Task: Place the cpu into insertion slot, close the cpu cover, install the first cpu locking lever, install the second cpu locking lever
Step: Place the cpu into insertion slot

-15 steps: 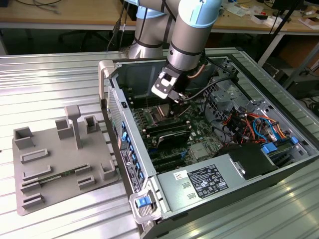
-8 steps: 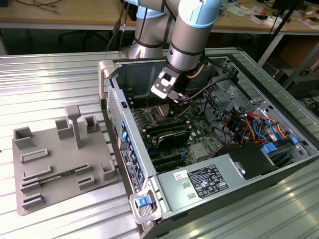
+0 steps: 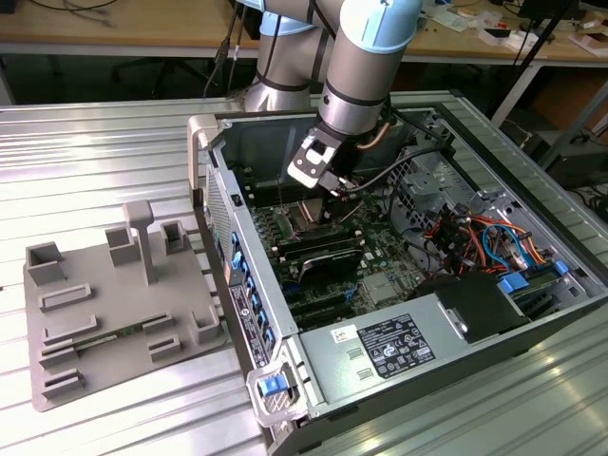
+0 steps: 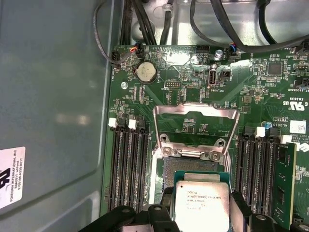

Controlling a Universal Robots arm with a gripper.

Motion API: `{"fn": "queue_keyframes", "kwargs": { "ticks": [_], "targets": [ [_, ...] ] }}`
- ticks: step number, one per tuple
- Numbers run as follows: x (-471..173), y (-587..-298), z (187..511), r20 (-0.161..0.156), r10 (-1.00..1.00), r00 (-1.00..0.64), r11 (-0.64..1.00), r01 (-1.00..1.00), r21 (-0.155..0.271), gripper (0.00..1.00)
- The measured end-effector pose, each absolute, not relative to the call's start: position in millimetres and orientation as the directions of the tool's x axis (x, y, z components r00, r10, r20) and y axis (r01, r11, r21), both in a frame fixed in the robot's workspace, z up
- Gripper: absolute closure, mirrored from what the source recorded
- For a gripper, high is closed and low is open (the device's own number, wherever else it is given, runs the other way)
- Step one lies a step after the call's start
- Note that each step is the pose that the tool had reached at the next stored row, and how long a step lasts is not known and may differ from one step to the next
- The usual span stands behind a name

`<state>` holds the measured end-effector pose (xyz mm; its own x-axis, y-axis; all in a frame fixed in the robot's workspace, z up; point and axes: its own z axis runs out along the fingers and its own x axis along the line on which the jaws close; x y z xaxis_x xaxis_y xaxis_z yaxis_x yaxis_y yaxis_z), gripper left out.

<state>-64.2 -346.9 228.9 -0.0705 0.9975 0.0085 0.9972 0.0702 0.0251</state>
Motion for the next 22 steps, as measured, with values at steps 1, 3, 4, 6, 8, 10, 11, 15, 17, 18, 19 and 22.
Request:
{"fn": "queue_keyframes", "kwargs": {
  "ticks": [1, 3, 4, 6, 8, 10, 11, 15, 17, 18, 19, 22],
  "targets": [
    [-64.2, -346.9, 228.9, 0.009, 0.998, -0.069, 0.069, 0.997, 0.025, 0.45],
    [-64.2, -346.9, 228.9, 0.009, 0.998, -0.066, 0.066, 0.998, 0.025, 0.45],
    [-64.2, -346.9, 228.9, 0.009, 0.998, -0.064, 0.063, 0.998, 0.025, 0.45],
    [-64.1, -346.9, 228.9, 0.009, 0.998, -0.061, 0.06, 0.998, 0.025, 0.45],
    [-64.2, -346.9, 228.9, 0.009, 0.998, -0.058, 0.058, 0.998, 0.025, 0.45],
    [-64.2, -346.9, 228.9, 0.009, 0.998, -0.056, 0.055, 0.998, 0.025, 0.45],
    [-64.2, -346.9, 228.9, 0.009, 0.999, -0.054, 0.054, 0.998, 0.025, 0.45],
    [-64.2, -346.9, 228.8, 0.008, 0.999, -0.045, 0.044, 0.999, 0.025, 0.45],
    [-64.2, -346.9, 228.8, 0.009, 0.999, -0.041, 0.041, 0.999, 0.025, 0.45],
    [-64.2, -346.9, 228.8, 0.009, 0.999, -0.039, 0.038, 0.999, 0.025, 0.45],
    [-64.2, -346.9, 228.8, 0.009, 0.999, -0.037, 0.037, 0.999, 0.025, 0.45],
    [-64.2, -346.9, 228.8, 0.009, 0.999, -0.032, 0.031, 0.999, 0.025, 0.45]
  ]
}}
